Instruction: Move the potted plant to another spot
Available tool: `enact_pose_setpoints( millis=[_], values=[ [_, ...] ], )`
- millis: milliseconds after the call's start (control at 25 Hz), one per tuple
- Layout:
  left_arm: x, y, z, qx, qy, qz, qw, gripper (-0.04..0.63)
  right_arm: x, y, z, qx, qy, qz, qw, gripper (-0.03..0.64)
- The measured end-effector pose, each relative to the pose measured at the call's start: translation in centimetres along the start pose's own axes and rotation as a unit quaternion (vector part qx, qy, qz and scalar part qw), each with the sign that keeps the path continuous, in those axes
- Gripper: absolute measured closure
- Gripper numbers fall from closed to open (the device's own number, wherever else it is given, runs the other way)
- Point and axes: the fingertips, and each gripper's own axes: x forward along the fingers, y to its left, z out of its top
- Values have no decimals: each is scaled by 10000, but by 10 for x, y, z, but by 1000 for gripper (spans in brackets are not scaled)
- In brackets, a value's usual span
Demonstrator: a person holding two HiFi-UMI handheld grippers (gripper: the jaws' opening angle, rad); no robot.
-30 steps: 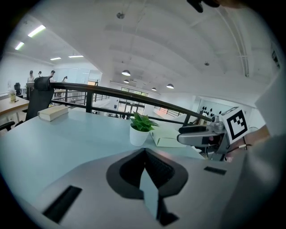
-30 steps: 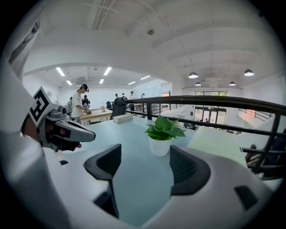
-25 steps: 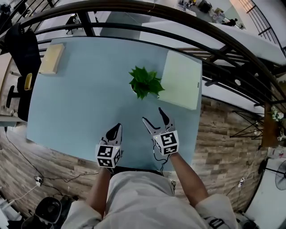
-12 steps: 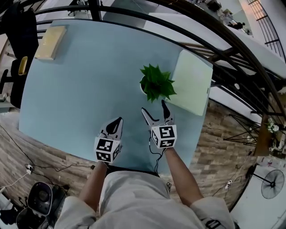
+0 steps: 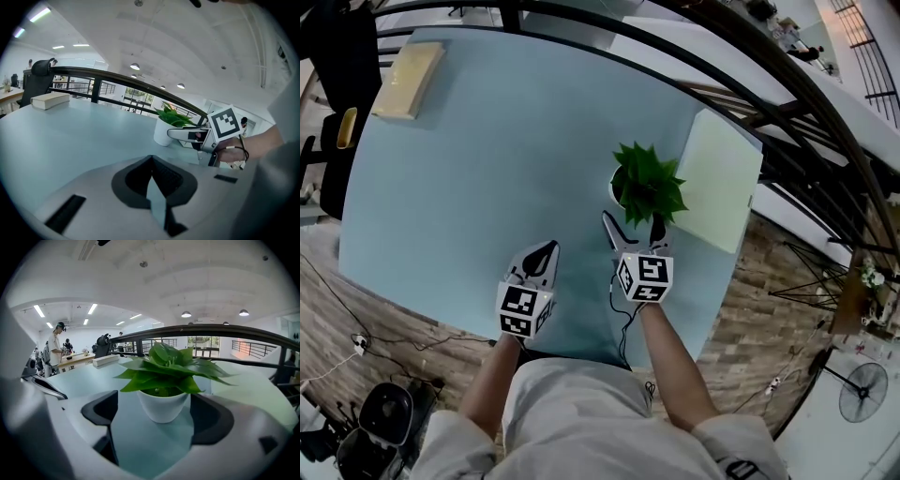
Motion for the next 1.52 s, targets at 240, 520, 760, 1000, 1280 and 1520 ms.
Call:
enact_pose_setpoints(
  millis=[240,520,760,1000,1280,1520],
  values=[
    [7,11,3,60,58,-40,10000,584,13,-5,6,223,-204,-285,9991,118],
    [18,6,8,113,161,-206,9996,584,27,-20,12,515,-270,-639,9963,107],
    [25,0,7,125,209,-310,9992,584,36,-34,17,633,-372,-805,9940,103],
    [27,-1,6,25,225,-364,9991,584,40,-37,21,614,-427,-944,9927,103],
    [14,-5,-2,-352,218,-279,9988,584,31,-34,19,544,-345,-722,9953,101],
    [6,1,-4,-521,156,-164,9984,584,28,-16,20,473,-365,-371,9975,106]
  ],
)
